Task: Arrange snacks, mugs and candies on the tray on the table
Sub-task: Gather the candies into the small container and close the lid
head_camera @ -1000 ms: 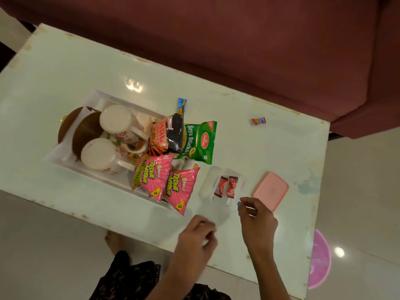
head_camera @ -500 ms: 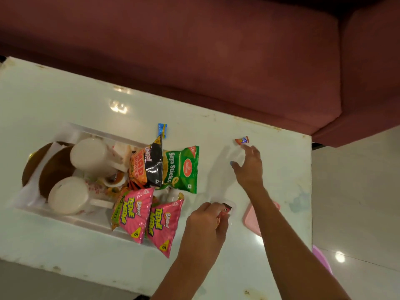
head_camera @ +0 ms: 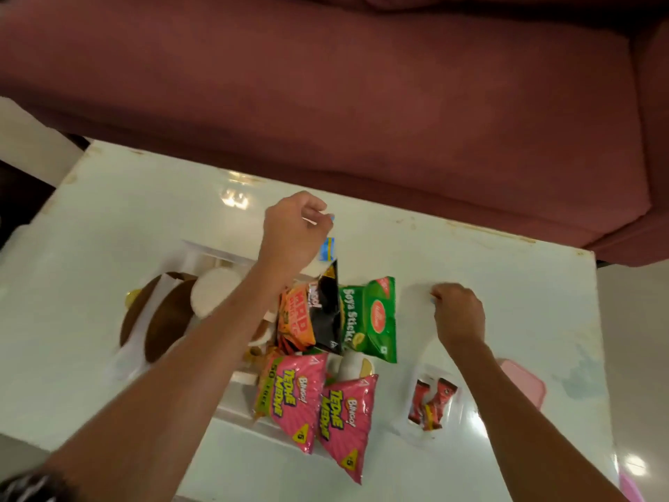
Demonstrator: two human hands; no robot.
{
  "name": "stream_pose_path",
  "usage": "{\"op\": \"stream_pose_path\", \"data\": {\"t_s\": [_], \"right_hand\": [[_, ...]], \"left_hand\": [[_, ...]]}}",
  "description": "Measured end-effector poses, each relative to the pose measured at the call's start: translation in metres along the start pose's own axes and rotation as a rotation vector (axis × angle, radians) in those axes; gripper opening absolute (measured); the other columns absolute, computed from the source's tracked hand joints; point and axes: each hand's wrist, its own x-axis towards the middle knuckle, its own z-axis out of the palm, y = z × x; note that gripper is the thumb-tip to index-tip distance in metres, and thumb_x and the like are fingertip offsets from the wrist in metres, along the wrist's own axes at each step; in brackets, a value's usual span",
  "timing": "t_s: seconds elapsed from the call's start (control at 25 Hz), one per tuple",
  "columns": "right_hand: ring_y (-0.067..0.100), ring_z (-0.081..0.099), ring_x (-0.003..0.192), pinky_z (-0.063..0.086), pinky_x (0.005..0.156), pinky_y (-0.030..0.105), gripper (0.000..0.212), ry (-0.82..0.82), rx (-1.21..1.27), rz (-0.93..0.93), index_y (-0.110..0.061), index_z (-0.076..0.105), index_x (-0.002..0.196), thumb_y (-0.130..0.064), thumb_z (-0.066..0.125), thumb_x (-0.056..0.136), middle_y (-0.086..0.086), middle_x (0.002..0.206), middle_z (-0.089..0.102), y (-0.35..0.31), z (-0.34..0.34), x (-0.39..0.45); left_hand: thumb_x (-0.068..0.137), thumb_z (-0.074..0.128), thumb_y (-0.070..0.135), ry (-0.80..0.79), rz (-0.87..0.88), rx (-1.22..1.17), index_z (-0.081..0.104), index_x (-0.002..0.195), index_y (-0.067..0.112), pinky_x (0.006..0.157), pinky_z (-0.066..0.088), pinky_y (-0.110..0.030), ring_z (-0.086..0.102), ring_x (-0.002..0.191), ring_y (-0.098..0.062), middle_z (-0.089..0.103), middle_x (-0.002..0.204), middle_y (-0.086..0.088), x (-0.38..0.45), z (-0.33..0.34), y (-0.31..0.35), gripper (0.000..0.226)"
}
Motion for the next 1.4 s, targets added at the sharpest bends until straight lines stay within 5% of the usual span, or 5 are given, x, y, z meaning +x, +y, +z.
{"op": "stream_pose_path", "data": {"t_s": [0.32, 0.48, 0.84, 1.0, 1.4], "right_hand": [[0.031, 0.066, 0.091, 0.053, 0.079, 0.032, 0.029, -0.085, -0.053, 0.086, -0.005, 0.07, 0.104, 0.007, 0.05, 0.086, 0.014, 0.104, 0.069, -0.007, 0.007, -0.02], [0.032, 0.065, 0.089, 0.052, 0.077, 0.032, 0.031, -0.037, -0.022, 0.114, -0.005, 0.07, 0.104, 0.008, 0.051, 0.084, 0.014, 0.103, 0.069, -0.008, 0.011, -0.023], [0.014, 0.067, 0.083, 0.045, 0.073, 0.014, 0.011, 0.089, 0.605, 0.354, -0.014, 0.075, 0.088, -0.01, 0.069, 0.08, 0.002, 0.091, 0.075, 0.011, -0.043, -0.049], [-0.005, 0.066, 0.072, 0.046, 0.068, 0.006, 0.015, 0.081, 0.645, 0.327, -0.03, 0.072, 0.074, -0.016, 0.074, 0.074, -0.019, 0.075, 0.071, 0.025, -0.061, -0.108], [0.016, 0.064, 0.088, 0.054, 0.079, 0.028, 0.031, -0.085, 0.506, 0.004, -0.015, 0.065, 0.084, 0.013, 0.062, 0.071, -0.004, 0.086, 0.07, 0.039, -0.021, -0.167]], "left_hand": [[0.061, 0.083, 0.028, -0.392, -0.178, 0.449, 0.053, 0.069, 0.006, 0.068, 0.048, -0.032, 0.064, 0.095, -0.028, 0.068, 0.095, -0.016, 0.057, 0.066, -0.045, 0.038], [0.059, 0.085, 0.022, -0.41, -0.192, 0.615, 0.062, 0.095, -0.003, 0.076, 0.052, -0.032, 0.063, 0.1, -0.031, 0.066, 0.107, -0.018, 0.059, 0.082, -0.059, 0.049], [0.07, 0.067, 0.004, -0.093, -0.096, -0.066, 0.065, 0.075, 0.011, 0.066, 0.055, -0.022, 0.068, 0.065, -0.017, 0.07, 0.074, -0.009, -0.01, 0.038, 0.011, 0.009], [0.077, 0.061, 0.003, -0.171, 0.173, 0.008, 0.07, 0.079, 0.013, 0.067, 0.053, -0.023, 0.063, 0.06, -0.013, 0.072, 0.076, -0.002, -0.127, 0.051, 0.047, 0.014], [0.089, 0.05, 0.01, -0.524, -0.045, 0.349, 0.062, 0.109, 0.011, 0.084, 0.048, -0.031, 0.062, 0.099, -0.026, 0.069, 0.106, -0.011, -0.229, 0.132, 0.02, 0.023]]}}
